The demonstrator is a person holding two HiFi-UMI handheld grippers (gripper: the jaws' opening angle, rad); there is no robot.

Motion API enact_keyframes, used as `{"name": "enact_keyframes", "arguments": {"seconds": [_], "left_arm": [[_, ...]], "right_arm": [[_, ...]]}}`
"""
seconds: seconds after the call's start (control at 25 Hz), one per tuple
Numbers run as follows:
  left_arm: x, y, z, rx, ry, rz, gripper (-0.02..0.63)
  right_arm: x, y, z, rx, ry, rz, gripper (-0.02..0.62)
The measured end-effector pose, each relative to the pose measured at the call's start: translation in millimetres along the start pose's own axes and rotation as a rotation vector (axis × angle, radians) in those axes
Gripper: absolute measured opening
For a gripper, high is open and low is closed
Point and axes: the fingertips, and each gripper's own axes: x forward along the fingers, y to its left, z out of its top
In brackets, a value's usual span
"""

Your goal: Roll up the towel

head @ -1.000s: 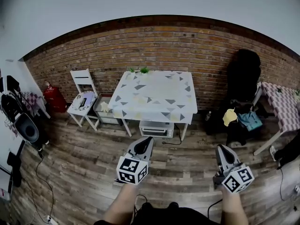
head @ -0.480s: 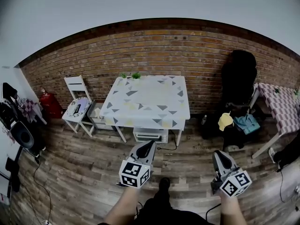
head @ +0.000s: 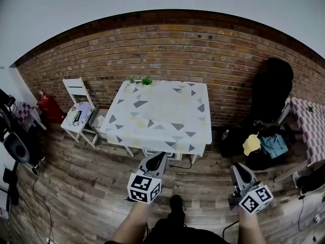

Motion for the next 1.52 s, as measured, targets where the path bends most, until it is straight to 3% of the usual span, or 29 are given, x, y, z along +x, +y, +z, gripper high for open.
{"name": "enact_keyframes", "arguments": {"seconds": [0.36,0.72,1.16,1.52], "left_arm": [[107.3,72.9,14.9,-0.006,0.044,-0.029,0.018],[139.2,122.1,26.8,-0.029,0.023,-0.003,0.018],[173.7,152.6,32.0,-0.031,0.042,0.123,0.018],[236.1,171.9,23.8,-0.104,0.096,0.321,0.018]], "right_arm": [[141.6,-48.7,13.4,0.026,0.071,0.039,0.041],[218.7,-50.7,26.9,-0.010,0.115,0.097,0.041],[303.5,-72.8,26.2,-0.004,0.162,0.266,0.041],[389.4,-133.8,24.1,-0.045,0.240,0.475,0.044]]}}
